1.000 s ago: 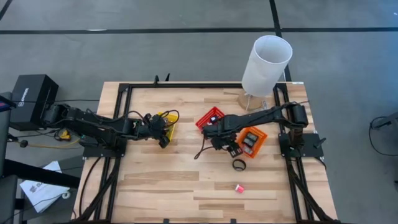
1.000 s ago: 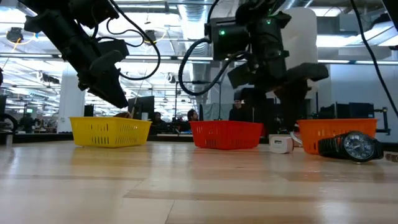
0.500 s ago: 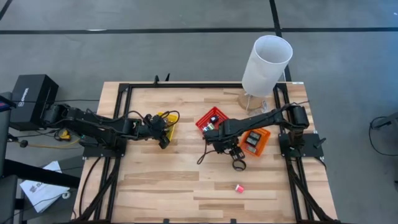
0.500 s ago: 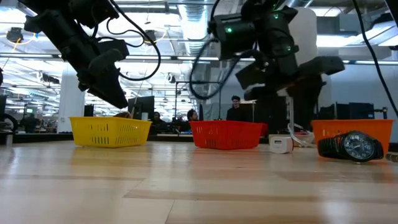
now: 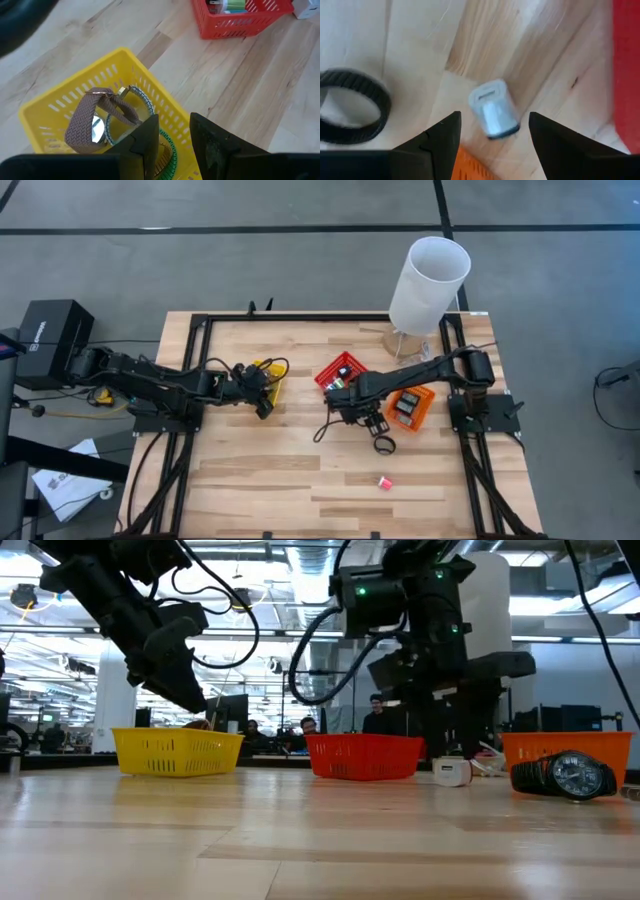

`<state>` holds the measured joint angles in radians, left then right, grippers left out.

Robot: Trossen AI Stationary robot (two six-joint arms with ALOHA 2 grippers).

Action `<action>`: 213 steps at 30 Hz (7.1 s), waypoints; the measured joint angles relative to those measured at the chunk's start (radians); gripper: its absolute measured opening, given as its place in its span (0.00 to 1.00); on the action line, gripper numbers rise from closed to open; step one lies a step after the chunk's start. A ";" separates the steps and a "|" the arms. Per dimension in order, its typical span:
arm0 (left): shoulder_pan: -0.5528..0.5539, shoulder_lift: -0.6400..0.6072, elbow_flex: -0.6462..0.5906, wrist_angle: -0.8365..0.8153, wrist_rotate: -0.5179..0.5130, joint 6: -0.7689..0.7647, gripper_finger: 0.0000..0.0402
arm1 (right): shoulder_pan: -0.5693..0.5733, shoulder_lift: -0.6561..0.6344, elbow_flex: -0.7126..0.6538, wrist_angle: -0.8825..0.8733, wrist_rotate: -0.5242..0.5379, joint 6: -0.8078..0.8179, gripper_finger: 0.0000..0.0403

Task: Pick & Place Office items
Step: Put the white charger adapter into the red bin, then put the black watch into the yellow bin

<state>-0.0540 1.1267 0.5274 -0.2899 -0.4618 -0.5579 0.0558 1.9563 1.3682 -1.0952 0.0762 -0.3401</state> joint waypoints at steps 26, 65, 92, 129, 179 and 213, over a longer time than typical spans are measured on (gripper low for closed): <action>-0.002 -0.006 0.000 0.026 0.000 0.000 0.26 | -0.007 0.087 0.007 0.018 0.013 0.053 0.35; -0.002 -0.006 0.000 0.030 0.000 0.002 0.26 | -0.226 0.158 0.328 -0.015 0.186 -0.005 0.35; -0.002 -0.006 0.000 0.030 0.000 0.001 0.26 | -0.135 0.145 0.441 -0.307 0.056 0.203 0.42; -0.027 -0.006 0.000 0.064 0.000 -0.026 0.26 | 0.477 -0.237 -0.052 0.039 -0.143 0.902 0.42; -0.027 -0.006 0.000 0.144 0.000 -0.023 0.26 | 0.462 -0.234 -0.100 0.274 0.211 1.361 0.40; -0.027 -0.006 0.000 0.178 0.000 -0.023 0.26 | 0.360 -0.214 -0.342 0.414 0.014 1.705 0.40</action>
<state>-0.0811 1.1206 0.5274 -0.1114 -0.4618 -0.5812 0.4159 1.7424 1.0258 -0.6811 0.0902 1.3653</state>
